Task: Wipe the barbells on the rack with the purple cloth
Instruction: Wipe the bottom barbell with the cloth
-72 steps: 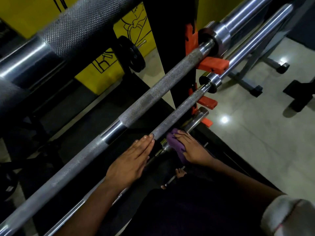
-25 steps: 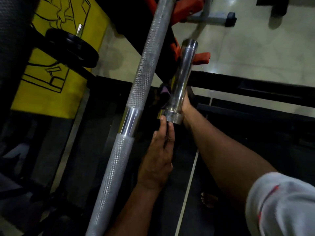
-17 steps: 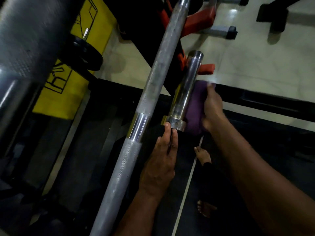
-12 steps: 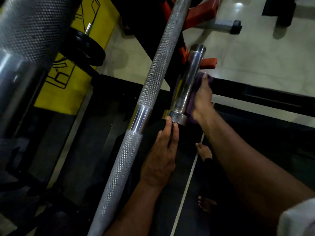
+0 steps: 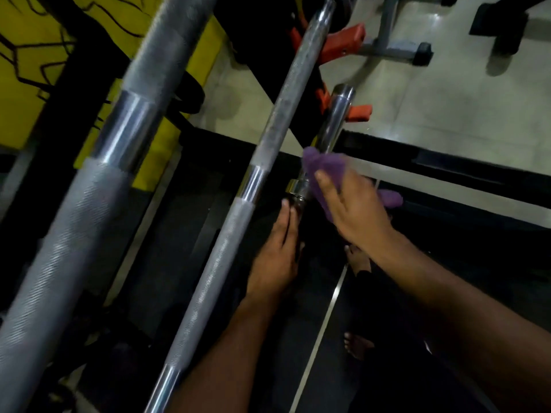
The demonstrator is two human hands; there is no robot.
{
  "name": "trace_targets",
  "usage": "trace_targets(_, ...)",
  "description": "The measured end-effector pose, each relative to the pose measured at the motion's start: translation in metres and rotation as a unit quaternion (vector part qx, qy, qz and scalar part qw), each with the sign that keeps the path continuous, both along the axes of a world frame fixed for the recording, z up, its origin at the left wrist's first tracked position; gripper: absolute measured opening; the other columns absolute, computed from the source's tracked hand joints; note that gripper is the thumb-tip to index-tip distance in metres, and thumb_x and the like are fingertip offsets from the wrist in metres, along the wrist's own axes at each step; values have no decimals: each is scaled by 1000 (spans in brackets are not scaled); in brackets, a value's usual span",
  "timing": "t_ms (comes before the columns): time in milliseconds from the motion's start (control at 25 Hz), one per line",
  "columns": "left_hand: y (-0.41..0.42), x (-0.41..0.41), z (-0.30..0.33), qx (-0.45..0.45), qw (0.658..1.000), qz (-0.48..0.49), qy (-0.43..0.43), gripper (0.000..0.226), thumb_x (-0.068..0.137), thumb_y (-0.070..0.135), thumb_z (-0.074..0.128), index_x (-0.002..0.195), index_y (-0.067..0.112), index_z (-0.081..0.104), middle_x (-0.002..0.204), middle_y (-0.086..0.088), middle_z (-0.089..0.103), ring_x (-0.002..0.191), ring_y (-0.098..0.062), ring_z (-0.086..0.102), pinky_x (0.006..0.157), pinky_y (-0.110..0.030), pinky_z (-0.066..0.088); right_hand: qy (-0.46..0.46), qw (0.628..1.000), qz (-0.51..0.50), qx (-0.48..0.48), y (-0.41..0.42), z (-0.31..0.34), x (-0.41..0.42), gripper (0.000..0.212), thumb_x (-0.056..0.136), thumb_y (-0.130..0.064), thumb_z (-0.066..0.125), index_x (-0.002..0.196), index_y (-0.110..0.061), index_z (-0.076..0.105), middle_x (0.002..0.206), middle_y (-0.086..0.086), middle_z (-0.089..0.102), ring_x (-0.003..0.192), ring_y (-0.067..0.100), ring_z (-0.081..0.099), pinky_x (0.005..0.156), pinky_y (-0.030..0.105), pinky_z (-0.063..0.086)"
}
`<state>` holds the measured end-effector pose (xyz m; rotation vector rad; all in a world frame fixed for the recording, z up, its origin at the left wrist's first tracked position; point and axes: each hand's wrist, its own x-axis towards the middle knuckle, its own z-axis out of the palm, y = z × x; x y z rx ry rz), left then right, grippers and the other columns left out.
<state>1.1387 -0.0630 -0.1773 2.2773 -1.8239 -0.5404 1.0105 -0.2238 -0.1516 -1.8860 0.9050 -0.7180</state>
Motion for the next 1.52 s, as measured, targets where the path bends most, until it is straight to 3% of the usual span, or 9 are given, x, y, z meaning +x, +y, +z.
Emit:
trace_targets(160, 92, 0, -4, 43, 999, -29, -19, 83, 87, -6, 62, 157, 4, 20, 168, -3, -4, 154, -22, 6, 115, -43, 35, 307, 880, 171, -318, 4, -21, 51, 49, 85, -55, 56, 125, -27, 63, 135, 2, 57, 129, 32, 46, 108, 62, 31)
trace_targets(400, 94, 3, -8, 68, 996, -38, -46, 87, 75, -14, 57, 154, -3, 23, 166, -16, 10, 154, -27, 7, 125, -32, 11, 356, 855, 145, -348, -6, -11, 78, 37, 78, -37, 73, 109, -18, 69, 108, 7, 68, 116, 34, 49, 99, 56, 37)
trace_targets(640, 98, 5, -7, 29, 998, -38, -37, 82, 74, -10, 43, 154, -4, 25, 167, -13, 5, 154, -27, 8, 124, -29, 8, 171, 943, 24, -286, 14, -57, 38, 51, 79, -30, 74, 129, -23, 62, 143, 1, 54, 128, 30, 43, 103, 49, 36)
trace_targets(800, 98, 6, -13, 36, 997, -44, -47, 90, 70, -16, 56, 153, -5, 24, 166, -16, 9, 154, -28, 9, 124, -34, 15, -51, 990, -128, -34, 49, -79, 45, 39, 93, -27, 65, 131, -20, 58, 145, 0, 49, 132, 26, 46, 110, 42, 39)
trace_targets(880, 99, 6, -13, 30, 998, -46, -34, 89, 70, -17, 58, 153, -5, 26, 166, -16, 11, 154, -29, 11, 123, -36, 19, -249, 866, -314, 298, 63, -78, 55, 31, 98, -41, 58, 125, -27, 59, 131, 0, 63, 123, 23, 59, 105, 46, 47)
trace_targets(960, 98, 6, -13, 9, 998, -49, -29, 88, 70, -17, 58, 152, -5, 28, 165, -17, 13, 153, -30, 13, 123, -37, 20, -345, 624, -332, 617, 62, -79, 63, 48, 97, -55, 53, 127, -19, 63, 115, 8, 72, 112, 31, 66, 95, 45, 53)
trace_targets(1040, 99, 6, -13, 12, 998, -50, -35, 86, 71, -15, 57, 152, -5, 29, 165, -17, 15, 153, -30, 15, 124, -36, 19, -370, 549, -266, 701, 53, -90, 75, 60, 95, -59, 46, 120, -7, 65, 101, 15, 71, 95, 34, 67, 87, 41, 53)
trace_targets(1280, 102, 6, -16, 17, 997, -52, -59, 86, 70, -9, 52, 152, -4, 28, 165, -17, 14, 154, -29, 13, 124, -34, 15, -328, 618, -247, 670, 71, -73, 74, 55, 99, -58, 43, 120, -12, 65, 110, 9, 72, 103, 27, 68, 96, 36, 51)
trace_targets(1520, 100, 8, -13, 31, 998, -39, -43, 89, 73, -16, 52, 155, 1, 24, 167, -10, 7, 155, -23, 5, 124, -29, 10, -49, 946, -92, 308, 95, -31, 2, 20, 102, -44, 49, 108, -32, 64, 100, -7, 71, 94, 3, 69, 86, 30, 55)
